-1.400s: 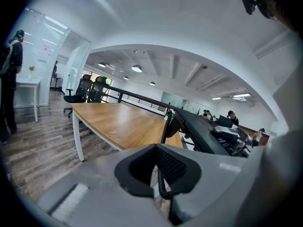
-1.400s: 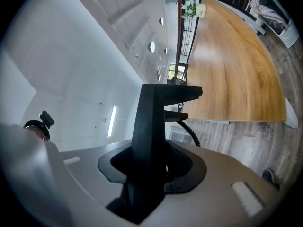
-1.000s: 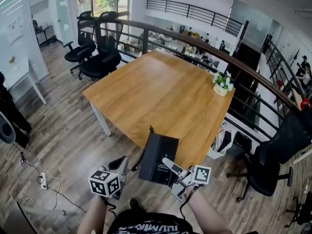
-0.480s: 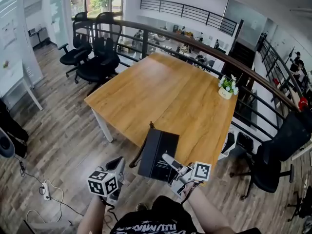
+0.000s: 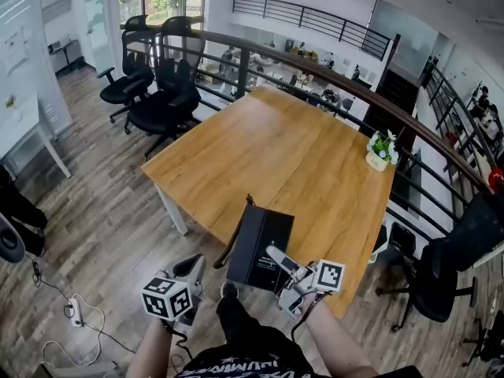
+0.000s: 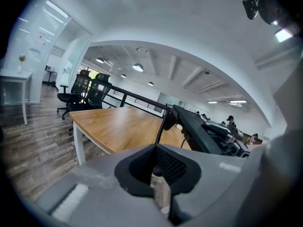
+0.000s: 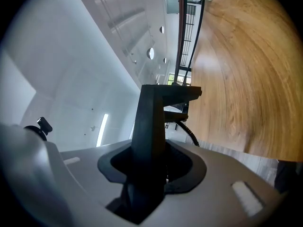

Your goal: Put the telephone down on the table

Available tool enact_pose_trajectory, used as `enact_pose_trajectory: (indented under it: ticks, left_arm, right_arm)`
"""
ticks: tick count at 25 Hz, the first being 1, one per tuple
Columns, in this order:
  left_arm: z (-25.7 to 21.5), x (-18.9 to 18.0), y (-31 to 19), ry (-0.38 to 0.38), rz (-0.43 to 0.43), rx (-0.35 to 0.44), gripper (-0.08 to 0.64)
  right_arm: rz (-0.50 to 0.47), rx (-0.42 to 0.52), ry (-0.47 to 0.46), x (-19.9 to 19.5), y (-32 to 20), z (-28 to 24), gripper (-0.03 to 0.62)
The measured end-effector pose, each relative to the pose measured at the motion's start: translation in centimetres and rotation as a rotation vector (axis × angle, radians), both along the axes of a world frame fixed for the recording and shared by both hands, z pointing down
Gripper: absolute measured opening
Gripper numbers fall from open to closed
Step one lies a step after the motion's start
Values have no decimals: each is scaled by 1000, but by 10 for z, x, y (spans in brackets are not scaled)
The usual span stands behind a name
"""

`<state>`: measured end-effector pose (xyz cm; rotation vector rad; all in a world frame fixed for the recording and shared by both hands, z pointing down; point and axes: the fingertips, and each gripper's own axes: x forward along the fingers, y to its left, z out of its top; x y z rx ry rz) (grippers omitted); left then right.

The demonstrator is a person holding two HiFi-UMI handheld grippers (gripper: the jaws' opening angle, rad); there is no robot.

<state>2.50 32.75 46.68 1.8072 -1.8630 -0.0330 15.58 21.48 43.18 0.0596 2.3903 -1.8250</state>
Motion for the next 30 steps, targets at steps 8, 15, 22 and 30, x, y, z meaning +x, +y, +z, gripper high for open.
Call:
enact_pose_trajectory:
  ticks: [8,15,22,30]
  left_arm:
    - [-19,-57,-58,-46,4,18,2]
    - [-16,-97,-127,-30,49,1,2]
    - [-22,-123,-209,-34,131,-3,2]
    - [-22,-161,-279,-56,185,10,2]
  right_arm:
    - [20,19,-31,-52,-70,-8,163]
    - [72,32,-20,-85,-136,-6,163]
    - [133,32,10,-97,-202,-1,163]
    - [179,52,25,-120,-259,11,163]
